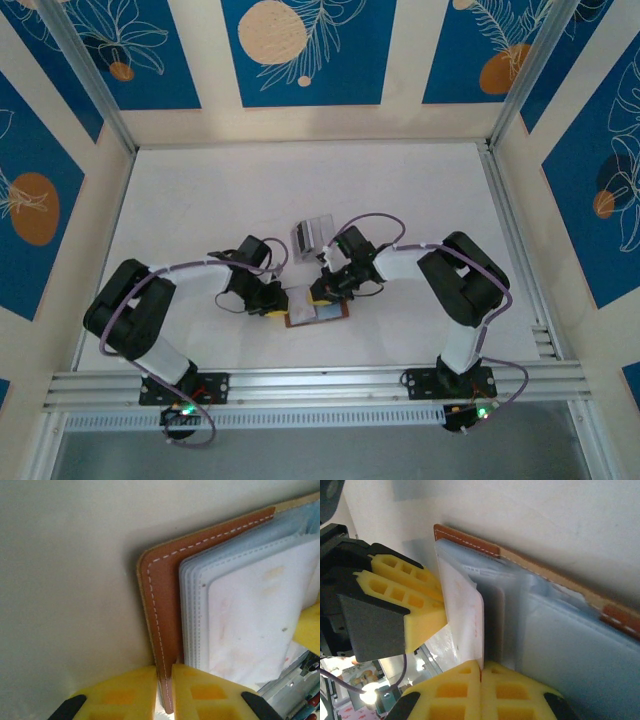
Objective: Put the credit cards into the card holder
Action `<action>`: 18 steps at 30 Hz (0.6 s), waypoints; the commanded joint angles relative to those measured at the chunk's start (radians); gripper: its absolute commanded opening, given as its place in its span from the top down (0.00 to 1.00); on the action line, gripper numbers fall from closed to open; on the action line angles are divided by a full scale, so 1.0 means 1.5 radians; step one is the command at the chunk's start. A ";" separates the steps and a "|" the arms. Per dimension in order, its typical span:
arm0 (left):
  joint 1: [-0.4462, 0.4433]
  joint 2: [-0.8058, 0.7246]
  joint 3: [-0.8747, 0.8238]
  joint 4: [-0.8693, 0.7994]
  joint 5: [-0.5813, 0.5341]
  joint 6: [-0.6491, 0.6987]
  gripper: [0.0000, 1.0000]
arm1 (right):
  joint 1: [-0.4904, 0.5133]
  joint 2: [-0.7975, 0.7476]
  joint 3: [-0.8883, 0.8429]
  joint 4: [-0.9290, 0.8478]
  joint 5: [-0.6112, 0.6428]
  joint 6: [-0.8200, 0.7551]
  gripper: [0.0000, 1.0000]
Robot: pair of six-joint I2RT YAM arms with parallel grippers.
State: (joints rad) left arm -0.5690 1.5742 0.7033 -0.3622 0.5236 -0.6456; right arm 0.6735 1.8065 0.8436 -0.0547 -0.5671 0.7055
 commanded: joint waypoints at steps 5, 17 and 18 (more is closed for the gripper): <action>-0.025 0.029 -0.015 0.049 0.003 -0.013 0.84 | 0.023 -0.002 -0.013 0.015 0.037 0.044 1.00; -0.025 0.029 -0.016 0.053 0.002 -0.014 0.84 | 0.039 -0.002 0.003 -0.015 0.073 0.040 0.98; -0.026 0.029 -0.016 0.053 0.001 -0.014 0.84 | 0.040 -0.006 0.003 -0.021 0.077 0.037 0.98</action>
State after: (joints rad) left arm -0.5720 1.5742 0.7021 -0.3580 0.5228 -0.6636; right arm 0.7048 1.8057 0.8425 -0.0315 -0.5037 0.7700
